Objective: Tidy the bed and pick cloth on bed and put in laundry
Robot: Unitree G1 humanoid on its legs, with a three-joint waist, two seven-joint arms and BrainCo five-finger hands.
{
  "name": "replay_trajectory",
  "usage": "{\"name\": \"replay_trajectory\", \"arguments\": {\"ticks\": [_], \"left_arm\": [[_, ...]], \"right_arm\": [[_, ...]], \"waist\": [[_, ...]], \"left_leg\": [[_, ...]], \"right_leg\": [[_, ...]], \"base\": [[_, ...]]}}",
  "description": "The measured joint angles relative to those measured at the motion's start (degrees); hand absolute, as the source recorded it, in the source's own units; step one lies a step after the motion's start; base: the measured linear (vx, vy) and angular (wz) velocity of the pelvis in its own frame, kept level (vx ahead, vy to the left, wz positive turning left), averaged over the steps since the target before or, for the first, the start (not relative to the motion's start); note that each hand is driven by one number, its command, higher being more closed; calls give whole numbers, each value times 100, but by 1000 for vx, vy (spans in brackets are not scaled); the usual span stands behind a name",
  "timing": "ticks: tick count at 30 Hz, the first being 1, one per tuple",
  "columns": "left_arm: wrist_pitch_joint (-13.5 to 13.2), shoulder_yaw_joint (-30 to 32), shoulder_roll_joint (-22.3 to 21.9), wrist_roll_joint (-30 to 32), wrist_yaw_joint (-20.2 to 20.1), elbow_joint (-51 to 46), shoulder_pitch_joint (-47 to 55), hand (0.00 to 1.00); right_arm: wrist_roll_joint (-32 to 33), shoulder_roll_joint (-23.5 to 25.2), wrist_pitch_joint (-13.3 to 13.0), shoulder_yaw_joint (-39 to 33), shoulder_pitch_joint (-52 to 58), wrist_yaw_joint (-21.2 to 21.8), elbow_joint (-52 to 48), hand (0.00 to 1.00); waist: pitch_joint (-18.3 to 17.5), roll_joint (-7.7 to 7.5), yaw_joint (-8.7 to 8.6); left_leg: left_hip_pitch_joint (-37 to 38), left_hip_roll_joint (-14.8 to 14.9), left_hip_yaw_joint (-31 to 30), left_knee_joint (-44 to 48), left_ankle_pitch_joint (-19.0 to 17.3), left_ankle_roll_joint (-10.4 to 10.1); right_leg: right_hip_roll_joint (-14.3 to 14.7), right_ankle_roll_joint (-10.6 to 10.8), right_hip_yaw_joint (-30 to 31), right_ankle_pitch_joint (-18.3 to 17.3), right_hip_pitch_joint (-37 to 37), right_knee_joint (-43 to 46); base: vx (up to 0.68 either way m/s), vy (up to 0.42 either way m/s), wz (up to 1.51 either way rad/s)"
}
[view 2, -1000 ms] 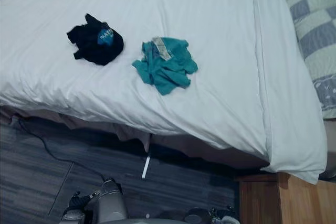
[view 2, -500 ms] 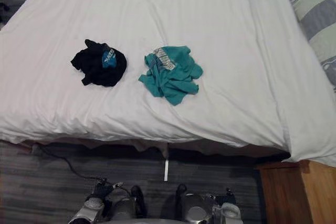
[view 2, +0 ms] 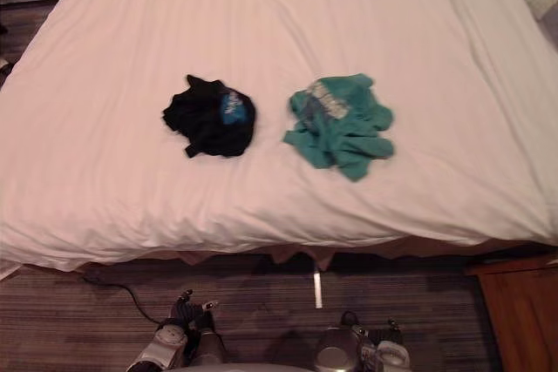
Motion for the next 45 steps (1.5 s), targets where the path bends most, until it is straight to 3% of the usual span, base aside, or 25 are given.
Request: {"name": "replay_trajectory", "arguments": {"ticks": [2,3,4,5,6,7,8,9,10,12,14,16,21,23,28,31,34,36,40,43,45], "left_arm": [[2,-175,229,8,-4,79,6,0],[0,-169,285,6,2,83,50,0],[-9,-159,275,1,-7,79,148,0],[-10,-131,258,1,-11,89,153,0],[-10,-168,252,-11,-13,86,149,0],[-9,-202,252,-17,-15,86,141,0],[-9,-257,254,-16,-25,87,130,0],[-15,-359,252,-12,-93,79,100,0],[-15,-374,217,-4,-135,74,88,0],[-16,-407,33,4,-143,76,129,0],[-13,-393,-88,8,-149,76,204,0],[-18,-330,-92,-5,-153,19,235,0],[-17,210,-150,-200,-118,80,361,0],[-11,750,-168,-404,-82,205,379,0],[145,3221,-1,-1148,59,334,735,0],[248,4588,499,-1460,163,322,910,0],[250,5080,1047,-1535,354,208,919,0],[244,5130,1360,-1586,528,-197,894,0],[29,4787,2036,-1581,1024,-1984,726,0],[-252,4341,2402,-1515,1299,-3050,441,0],[-375,4009,2541,-1501,1389,-3263,165,0]], "right_arm": [[-6,68,2,-70,-12,6,-33,0],[-5,72,3,109,-111,5,-18,0],[-5,2,6,318,-257,5,4,0],[-5,-5,2,412,-330,7,-4,0],[-5,63,15,643,-376,40,-15,0],[-23,87,8,708,-357,116,-49,0],[-21,85,-11,722,-334,135,-102,0],[-6,77,-40,740,-266,138,-175,0],[8,31,-59,742,-235,140,-185,0],[106,8,-118,734,-161,163,-206,0],[243,-34,-116,747,-188,235,-183,0],[315,-23,-114,731,-171,232,-136,0],[579,60,-114,2,-11,185,-30,0],[666,51,-90,-507,79,53,101,0],[994,-148,132,-2077,409,-163,136,0],[1124,-473,135,-2580,530,-296,-332,0],[1069,-686,99,-2593,560,-499,-1370,0],[868,-825,87,-2591,487,-631,-2051,0],[243,-1401,-102,-2584,212,-921,-3250,0],[-209,-1839,-128,-2396,37,-1123,-3573,0],[-350,-2146,-127,-2124,-153,-1143,-3573,0]], "waist": [[-38,12,34],[-152,18,154],[-207,104,221],[-210,103,224],[-166,175,155],[-155,193,72],[-151,201,37],[-152,177,19],[-124,166,29],[-107,298,-51],[-148,372,-6],[-131,320,94],[-168,230,67],[-175,229,76],[-212,257,74],[-334,282,75],[-531,318,82],[-625,321,86],[-694,279,103],[-750,253,106],[-781,274,104]], "left_leg": [[54,-24,138,192,-161,92],[203,16,483,74,-222,185],[315,7,834,-90,-202,264],[393,-27,973,-152,-210,341],[492,-89,1024,-193,-200,448],[594,-96,1007,-274,-175,490],[664,-123,1010,-361,-148,524],[751,-236,1009,-439,-97,590],[858,-334,992,-531,-51,604],[985,-387,956,-898,205,626],[984,-359,1044,-1097,323,617],[1064,-338,1232,-1249,374,607],[1399,-429,1524,-1441,373,606],[1476,-473,1521,-1505,373,606],[1525,-533,1384,-1642,377,606],[1575,-570,1311,-1711,377,606],[1571,-601,1304,-1740,377,606],[1566,-601,1291,-1740,376,607],[1531,-601,1264,-1727,377,608],[1452,-611,1232,-1728,377,608],[1401,-612,1219,-1728,377,609]], "right_leg": [[-88,-136,-145,610,-45,-3],[-77,-872,-675,1180,-354,102],[-125,-1417,-1458,1583,-499,29],[-175,-1460,-1852,1525,-594,256],[-27,-1166,-2071,860,-699,863],[287,-1001,-1927,327,-671,1073],[566,-923,-1664,-22,-620,1116],[876,-987,-1474,-422,-423,987],[861,-1008,-1599,-428,-236,788],[932,-960,-1730,-249,-31,408],[1072,-963,-1647,-20,-43,53],[1173,-966,-1463,154,-58,-168],[1198,-895,-1227,403,155,-541],[1187,-878,-1247,432,257,-643],[1160,-863,-1437,434,421,-774],[1139,-833,-1512,409,524,-821],[1123,-832,-1522,410,547,-876],[1124,-833,-1532,410,553,-883],[1124,-834,-1553,411,560,-883],[1119,-834,-1555,412,523,-877],[1113,-833,-1529,411,456,-849]], "base": [[18,363,-32],[-31,283,-117],[-33,337,-134],[-40,239,-103],[-53,156,-46],[-64,95,-19],[-58,32,11],[-72,22,12],[-82,42,17],[-111,33,21],[-84,4,-14],[-73,7,-46],[-7,34,-32],[44,26,4],[64,6,15],[62,5,16],[20,4,5],[-14,-3,5],[-40,-7,5],[-36,-2,2],[0,-1,-2]]}}
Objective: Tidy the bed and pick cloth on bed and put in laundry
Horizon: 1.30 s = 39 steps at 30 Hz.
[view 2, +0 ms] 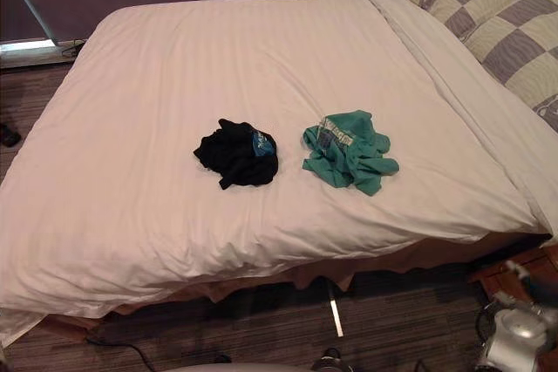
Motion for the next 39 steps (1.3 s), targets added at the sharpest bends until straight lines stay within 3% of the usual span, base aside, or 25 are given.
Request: {"name": "replay_trajectory", "arguments": {"ticks": [5,8,13,21,24,25,30,33,34,35,37,39], "left_arm": [[-124,-1409,38,96,-6,-289,-1187,0],[-159,-2171,39,221,-13,-301,-2109,0],[-117,-2957,40,456,-76,-239,-3007,0],[39,-4143,48,1027,-321,841,-4748,0],[87,-4540,46,1175,-404,1206,-5143,0],[115,-4731,46,1208,-417,1407,-5339,100],[151,-5348,-38,1343,-514,2119,-6018,100],[142,-5434,-63,1403,-526,2240,-6316,100],[137,-5461,-121,1402,-544,2234,-6357,100],[108,-5510,-181,1398,-570,2212,-6368,100],[-8,-5529,-290,1354,-590,2150,-6460,100],[-137,-5579,-574,1187,-667,1986,-6270,100]], "right_arm": [[-272,-809,-13,1180,-1128,20,-1,0],[-360,-1087,-134,1864,-2023,23,-186,0],[-393,-1136,-206,2463,-2806,29,-310,0],[-570,-1211,-222,3163,-3431,31,-872,0],[-570,-1204,-230,3328,-3439,31,-1019,0],[-568,-1200,-231,3404,-3442,31,-1114,0],[-550,-1037,-327,3629,-3441,26,-1548,0],[-535,-814,-380,3782,-3456,20,-1758,0],[-503,-791,-385,3849,-3499,20,-1813,0],[-499,-774,-388,3949,-3606,27,-1816,0],[-497,-788,-390,3943,-3746,22,-1780,0],[-493,-786,-371,4175,-4115,35,-1495,0]], "waist": [[73,53,-29],[449,76,-17],[859,103,-23],[1365,99,-73],[1521,93,-93],[1559,93,-79],[1628,0,-89],[1772,-223,-30],[1761,-182,-26],[1759,-139,21],[1763,-140,-24],[1778,-117,72]], "left_leg": [[-489,36,20,192,34,46],[-957,97,60,386,47,65],[-1343,99,131,396,103,136],[-1794,73,386,400,115,154],[-1836,61,437,400,115,154],[-1871,78,536,400,115,153],[-2044,150,955,514,85,152],[-2643,587,1226,1902,-402,-19],[-2581,575,1259,1161,-184,27],[-2512,640,1390,627,269,231],[-2512,518,1315,379,313,287],[-2385,492,1286,379,323,302]], "right_leg": [[-23,-9,155,7,-607,256],[-5,-112,264,87,-1081,345],[7,-173,448,261,-1538,344],[31,-297,813,826,-2072,55],[20,-329,890,852,-2168,57],[35,-367,982,882,-2264,70],[21,-360,1281,952,-2619,131],[-20,-372,1471,963,-2647,293],[45,-369,1419,962,-2646,294],[197,-316,1416,923,-2639,294],[117,-297,1244,908,-2644,326],[55,-181,1051,816,-2799,950]], "base": [[-14,-14,-6],[-67,-24,-10],[-37,-9,-10],[5,31,-16],[45,21,-17],[42,5,-25],[79,0,-30],[100,-45,-18],[-5,-31,-40],[12,13,-23],[76,95,19],[118,84,17]]}}
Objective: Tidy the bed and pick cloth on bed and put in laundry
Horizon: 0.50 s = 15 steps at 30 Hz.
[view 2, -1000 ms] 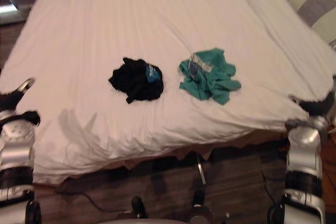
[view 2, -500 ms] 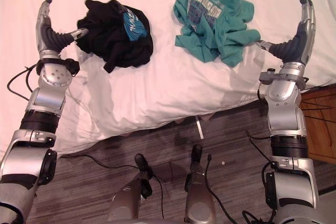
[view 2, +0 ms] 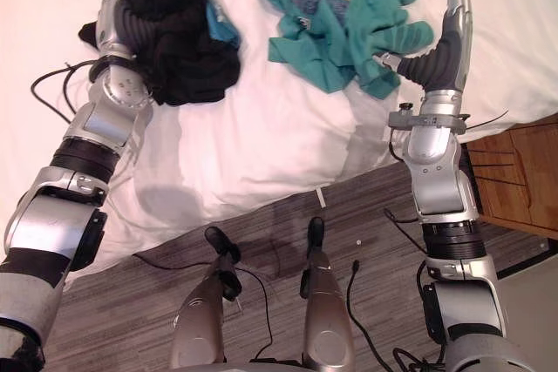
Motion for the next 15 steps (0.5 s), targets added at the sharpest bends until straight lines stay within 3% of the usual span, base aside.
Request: {"name": "replay_trajectory", "arguments": {"ticks": [1,2,3,4,5,7,10,11,12,13,15], "left_arm": [[-20,-23,-159,-98,-52,-215,267,100],[-52,-31,-229,-153,-81,-347,439,100],[-153,-53,-356,-252,-92,-667,820,100],[-250,-39,-408,-319,-95,-1041,1159,100],[-324,17,-467,-382,-96,-1278,1385,100],[-697,438,-629,-716,-95,-1890,2241,100],[-914,665,-854,-960,-417,-1949,3024,100],[-982,793,-939,-982,-516,-2037,3329,100],[-1031,941,-1012,-1098,-654,-2276,3788,100],[-1098,1027,-1021,-1253,-798,-2518,4159,100],[-1145,1211,-1028,-1441,-947,-2691,4481,100]], "right_arm": [[-2,-12,-35,141,-228,15,200,0],[-2,-24,-57,187,-341,25,297,0],[-2,-136,-66,237,-525,32,435,0],[-1,-278,-65,238,-623,56,537,0],[-1,-378,-61,246,-691,80,625,0],[13,-450,30,360,-997,193,1269,0],[161,-582,161,417,-794,391,2181,0],[174,-642,153,446,-800,451,2377,0],[202,-720,123,451,-807,538,2685,0],[238,-816,38,399,-775,617,3130,100],[241,-826,-25,175,-875,674,3895,100]], "waist": [[19,57,61],[21,65,94],[10,45,91],[-6,12,77],[-3,18,91],[-3,171,308],[9,275,289],[-29,356,296],[-65,488,354],[-76,507,347],[-66,529,451]], "left_leg": [[86,38,-78,32,2,4],[117,32,-143,41,2,3],[95,-64,-303,85,1,2],[18,-193,-456,129,-4,-5],[-13,-227,-530,125,-17,-23],[-108,-60,-607,121,117,-225],[-54,-72,-836,345,49,-301],[-26,-137,-962,40,115,-260],[-24,-194,-1060,-177,503,0],[35,-296,-1181,-219,438,15],[0,-388,-1313,-225,439,14]], "right_leg": [[-28,136,-119,-327,-275,464],[8,154,-110,-408,-266,263],[49,135,-132,-233,-181,-489],[21,-39,-162,424,-116,-1055],[-6,-93,-395,464,-94,-1160],[165,-124,-506,456,-45,-1272],[106,-230,-740,375,460,-1232],[110,-238,-772,316,474,-1128],[141,-134,-785,108,494,-930],[45,-46,-892,-51,528,-830],[-38,-27,-987,-64,559,-830]], "base": [[96,23,6],[96,2,45],[96,-72,93],[111,-100,111],[160,-158,68],[176,-154,16],[118,-56,36],[10,48,12],[43,91,20],[77,94,26],[98,71,42]]}}
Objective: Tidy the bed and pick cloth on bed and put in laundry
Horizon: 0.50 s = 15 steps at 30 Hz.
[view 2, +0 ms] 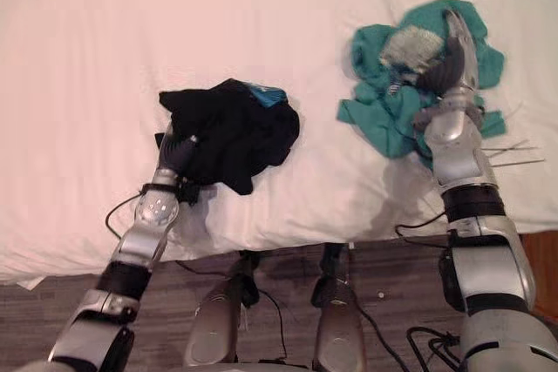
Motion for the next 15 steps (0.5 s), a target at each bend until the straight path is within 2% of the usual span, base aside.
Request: {"name": "replay_trajectory", "arguments": {"ticks": [5,10,14,15], "left_arm": [[29,639,8,-703,-149,-178,758,100],[153,814,-222,-1035,-156,-317,1326,100],[340,840,-273,-1072,-253,-171,1560,100],[601,1092,-368,-1057,-262,272,1786,100]], "right_arm": [[-82,-184,-12,-860,-389,194,1114,100],[1,-19,28,-1405,54,184,1055,100],[215,613,143,-1705,1268,163,-94,100],[560,1908,168,-1811,2915,148,-1376,100]], "waist": [[21,62,74],[-21,120,91],[-297,-5,73],[-776,-284,-95]], "left_leg": [[21,-180,-384,8,-1,-1],[321,-220,-522,-299,-8,0],[533,-237,-528,-383,-43,12],[1017,-236,-401,-388,-144,-49]], "right_leg": [[-175,141,-227,-139,241,1],[-176,189,-306,-276,440,115],[-189,209,-304,-328,598,177],[-185,247,-170,-424,973,181]], "base": [[-2,63,33],[-33,47,17],[52,25,-2],[219,-19,-34]]}}
